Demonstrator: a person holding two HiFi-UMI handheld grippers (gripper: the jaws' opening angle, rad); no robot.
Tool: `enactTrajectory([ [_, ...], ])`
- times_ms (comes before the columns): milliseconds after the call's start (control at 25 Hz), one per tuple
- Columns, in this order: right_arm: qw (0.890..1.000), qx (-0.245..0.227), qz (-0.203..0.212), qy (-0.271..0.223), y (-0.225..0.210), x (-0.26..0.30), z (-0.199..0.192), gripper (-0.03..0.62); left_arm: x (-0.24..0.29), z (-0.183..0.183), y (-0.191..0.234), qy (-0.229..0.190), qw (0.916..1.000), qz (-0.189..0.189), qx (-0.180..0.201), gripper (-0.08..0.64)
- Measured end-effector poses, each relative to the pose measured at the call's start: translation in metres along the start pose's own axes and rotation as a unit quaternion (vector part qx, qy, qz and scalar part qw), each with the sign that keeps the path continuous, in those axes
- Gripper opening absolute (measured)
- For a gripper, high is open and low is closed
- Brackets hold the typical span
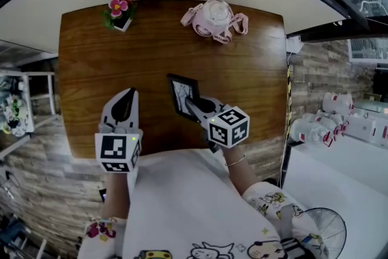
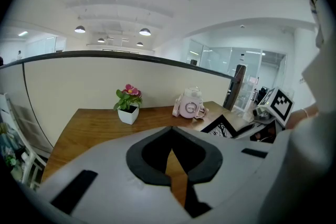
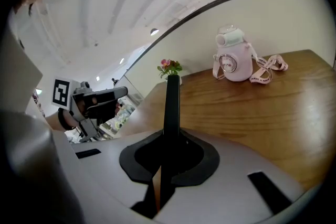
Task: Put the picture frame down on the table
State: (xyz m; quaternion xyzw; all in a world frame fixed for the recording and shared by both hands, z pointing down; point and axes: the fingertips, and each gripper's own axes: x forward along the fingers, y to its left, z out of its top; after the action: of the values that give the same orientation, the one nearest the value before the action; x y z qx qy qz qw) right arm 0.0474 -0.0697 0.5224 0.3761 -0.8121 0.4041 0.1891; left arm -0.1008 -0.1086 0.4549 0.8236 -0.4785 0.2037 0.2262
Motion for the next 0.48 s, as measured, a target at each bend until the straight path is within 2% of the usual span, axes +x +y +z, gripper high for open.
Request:
enactTrajectory([
  [480,0.997,0.049,0.040,0.054,0.004,0.017,-0.024,0.021,0.008,-0.007,-0.003,0.012,0.9998,-0.013,0.001,0.003],
])
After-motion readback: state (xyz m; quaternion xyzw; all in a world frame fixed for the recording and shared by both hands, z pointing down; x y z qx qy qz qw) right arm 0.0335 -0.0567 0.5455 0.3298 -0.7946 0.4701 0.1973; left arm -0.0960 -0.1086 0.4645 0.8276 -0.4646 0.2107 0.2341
